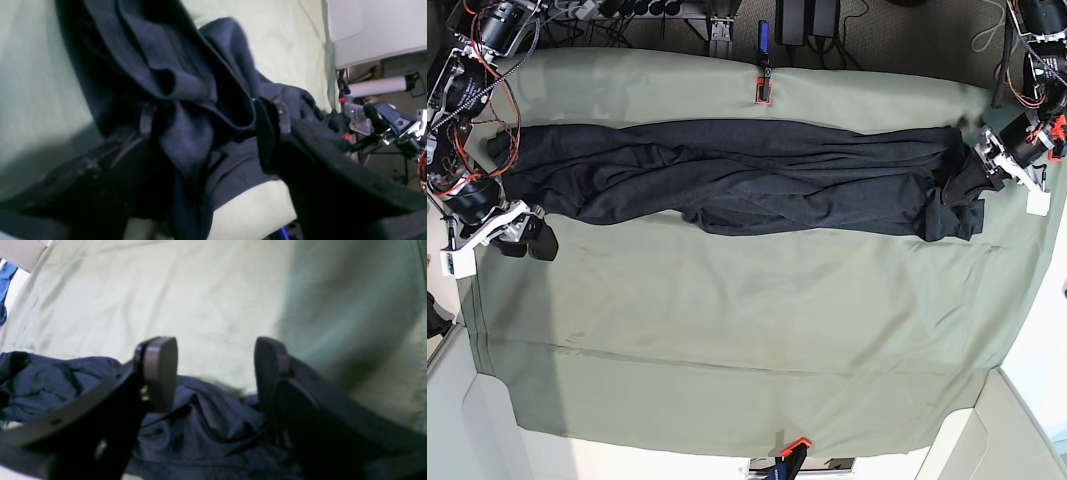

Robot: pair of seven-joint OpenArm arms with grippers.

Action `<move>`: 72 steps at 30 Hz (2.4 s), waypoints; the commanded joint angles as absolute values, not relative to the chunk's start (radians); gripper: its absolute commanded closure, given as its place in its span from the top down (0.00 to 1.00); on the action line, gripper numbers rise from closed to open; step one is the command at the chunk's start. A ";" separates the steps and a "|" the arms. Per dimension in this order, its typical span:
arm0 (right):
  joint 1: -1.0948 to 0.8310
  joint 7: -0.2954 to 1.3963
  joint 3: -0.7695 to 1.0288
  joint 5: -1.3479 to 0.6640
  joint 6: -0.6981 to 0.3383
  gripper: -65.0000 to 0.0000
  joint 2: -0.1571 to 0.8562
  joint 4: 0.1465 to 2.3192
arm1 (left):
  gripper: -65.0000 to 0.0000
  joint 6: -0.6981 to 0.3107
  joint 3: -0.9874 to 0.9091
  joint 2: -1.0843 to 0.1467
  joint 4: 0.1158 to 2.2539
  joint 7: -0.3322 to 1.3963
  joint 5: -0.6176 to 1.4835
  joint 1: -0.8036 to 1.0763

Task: Fold the T-shirt properly
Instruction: 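Grasp the end of the shirt strip with the left gripper, then fold the strip end with the left gripper toward the strip's middle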

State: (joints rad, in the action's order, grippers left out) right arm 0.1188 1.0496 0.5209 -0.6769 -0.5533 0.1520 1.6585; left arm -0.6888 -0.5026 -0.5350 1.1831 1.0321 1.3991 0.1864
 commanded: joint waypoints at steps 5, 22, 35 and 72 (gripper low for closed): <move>0.135 1.032 0.523 -0.701 -0.557 0.56 0.163 1.676 | 0.52 -0.698 -0.509 -0.551 1.198 0.967 1.343 0.181; 0.135 1.029 0.523 -0.703 -0.557 0.56 0.163 1.676 | 0.00 -0.698 -0.366 -0.510 1.204 0.585 0.968 0.180; 0.135 1.018 0.523 -0.704 -0.557 0.56 0.163 1.676 | 0.00 -0.698 -0.574 -0.548 1.333 0.492 0.765 0.184; -0.004 1.090 0.593 -0.823 -0.574 0.56 0.300 1.676 | 0.60 -0.639 0.197 -0.294 1.755 0.531 0.395 0.167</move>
